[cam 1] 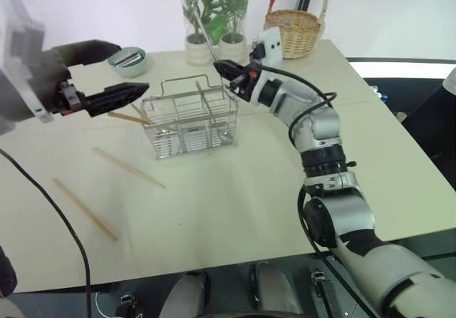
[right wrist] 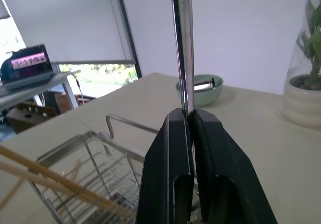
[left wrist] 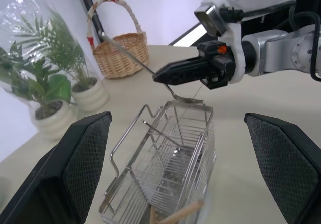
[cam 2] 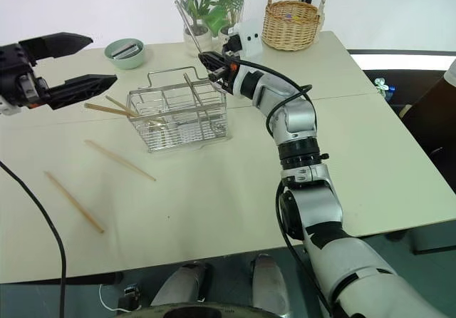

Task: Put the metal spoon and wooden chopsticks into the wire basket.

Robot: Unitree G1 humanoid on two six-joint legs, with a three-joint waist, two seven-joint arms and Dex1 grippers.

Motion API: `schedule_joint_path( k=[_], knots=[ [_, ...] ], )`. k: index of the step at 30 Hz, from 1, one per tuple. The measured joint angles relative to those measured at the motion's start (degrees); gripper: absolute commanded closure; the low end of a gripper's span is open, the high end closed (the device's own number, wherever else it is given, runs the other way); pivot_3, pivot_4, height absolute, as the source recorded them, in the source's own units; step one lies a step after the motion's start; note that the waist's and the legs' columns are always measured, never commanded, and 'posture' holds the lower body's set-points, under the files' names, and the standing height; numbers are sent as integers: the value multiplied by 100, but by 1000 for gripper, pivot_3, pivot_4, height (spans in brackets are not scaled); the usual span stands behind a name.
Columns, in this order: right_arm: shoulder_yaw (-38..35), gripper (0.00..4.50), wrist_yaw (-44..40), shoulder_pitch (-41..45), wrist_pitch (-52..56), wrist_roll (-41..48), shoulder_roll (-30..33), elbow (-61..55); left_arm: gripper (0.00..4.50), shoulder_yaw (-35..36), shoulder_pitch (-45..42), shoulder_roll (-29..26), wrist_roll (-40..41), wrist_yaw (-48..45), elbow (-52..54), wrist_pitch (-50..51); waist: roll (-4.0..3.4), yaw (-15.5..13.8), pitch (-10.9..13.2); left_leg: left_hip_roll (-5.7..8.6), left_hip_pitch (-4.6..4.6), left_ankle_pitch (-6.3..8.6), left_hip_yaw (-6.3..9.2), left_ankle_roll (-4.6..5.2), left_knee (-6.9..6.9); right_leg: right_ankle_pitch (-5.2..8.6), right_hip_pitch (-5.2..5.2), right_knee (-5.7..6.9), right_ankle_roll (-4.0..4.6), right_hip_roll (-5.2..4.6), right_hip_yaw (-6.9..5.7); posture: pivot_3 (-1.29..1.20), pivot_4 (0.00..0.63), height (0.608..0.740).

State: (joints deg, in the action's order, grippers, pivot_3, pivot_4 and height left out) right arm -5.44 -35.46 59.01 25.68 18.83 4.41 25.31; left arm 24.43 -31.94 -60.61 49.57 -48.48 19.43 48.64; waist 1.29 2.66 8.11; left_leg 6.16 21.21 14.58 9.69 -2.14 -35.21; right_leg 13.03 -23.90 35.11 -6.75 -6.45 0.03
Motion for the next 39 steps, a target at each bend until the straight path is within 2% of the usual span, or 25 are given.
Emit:
schedule_joint_path(
  k=[10,13,18,19,20,25,28,30,33,36,39],
  knots=[
    [-78,4433,242,-192,-22,389,-286,-153,0,-17,2,1,25,11,30,-21,-2,-7,1,0,0,6,0,11,0,-2,-1,0,3,0,0,0,150,710],
    [-54,3470,315,-194,-45,359,-268,-116,0,-55,-23,2,22,11,26,-39,-2,-7,1,1,0,7,-1,12,0,-2,-1,0,3,0,0,0,150,710],
    [-34,1037,442,-295,-67,241,-197,-76,0,-98,-23,4,11,11,11,-64,-2,-10,1,1,0,7,-1,12,0,-2,-1,0,3,0,0,0,150,710],
    [-28,409,463,-325,-69,213,-159,-76,0,-105,-23,6,3,12,-13,-66,-2,-10,1,1,0,7,-1,12,0,-2,0,-1,3,0,-1,0,150,710],
    [-22,49,474,-345,-68,208,-115,-77,0,-110,-23,8,-12,15,-29,-66,-2,-9,1,1,0,7,-1,12,0,-2,0,-1,3,0,0,0,150,710],
    [-15,49,432,-405,4,220,254,-340,0,-116,-31,16,-32,67,-34,-69,-3,-15,2,1,2,7,-1,12,-1,-2,-1,-1,3,-1,-1,0,150,710],
    [-59,49,167,-382,242,366,737,-800,0,-103,-84,91,-34,275,-81,-60,-3,-22,2,2,3,7,0,13,-1,-2,0,-3,3,-1,-1,0,150,710],
    [-61,49,-340,-312,539,620,1279,-1233,0,-45,-266,205,-32,617,-216,-17,-2,-30,2,1,8,8,0,14,-3,-2,-3,-4,2,-1,-4,0,150,710],
    [-99,49,-1340,-230,978,1153,2267,-1960,0,160,-685,454,-28,1465,-434,175,1,-34,0,0,7,10,0,18,-3,-1,2,-6,1,-2,-5,0,150,710],
    [-174,49,-2277,-337,1405,1673,3076,-2557,0,473,-1361,939,-32,2905,-660,584,10,-50,-4,-1,-3,12,1,22,-6,-1,19,-14,-2,-2,-9,0,150,710],
    [-156,49,-3272,-1071,1604,2054,3940,-3217,0,850,-1784,1406,-289,4580,-723,1178,15,-67,-5,-1,-29,18,-8,29,-5,8,48,-42,-17,-6,-7,0,150,710]
  ],
)
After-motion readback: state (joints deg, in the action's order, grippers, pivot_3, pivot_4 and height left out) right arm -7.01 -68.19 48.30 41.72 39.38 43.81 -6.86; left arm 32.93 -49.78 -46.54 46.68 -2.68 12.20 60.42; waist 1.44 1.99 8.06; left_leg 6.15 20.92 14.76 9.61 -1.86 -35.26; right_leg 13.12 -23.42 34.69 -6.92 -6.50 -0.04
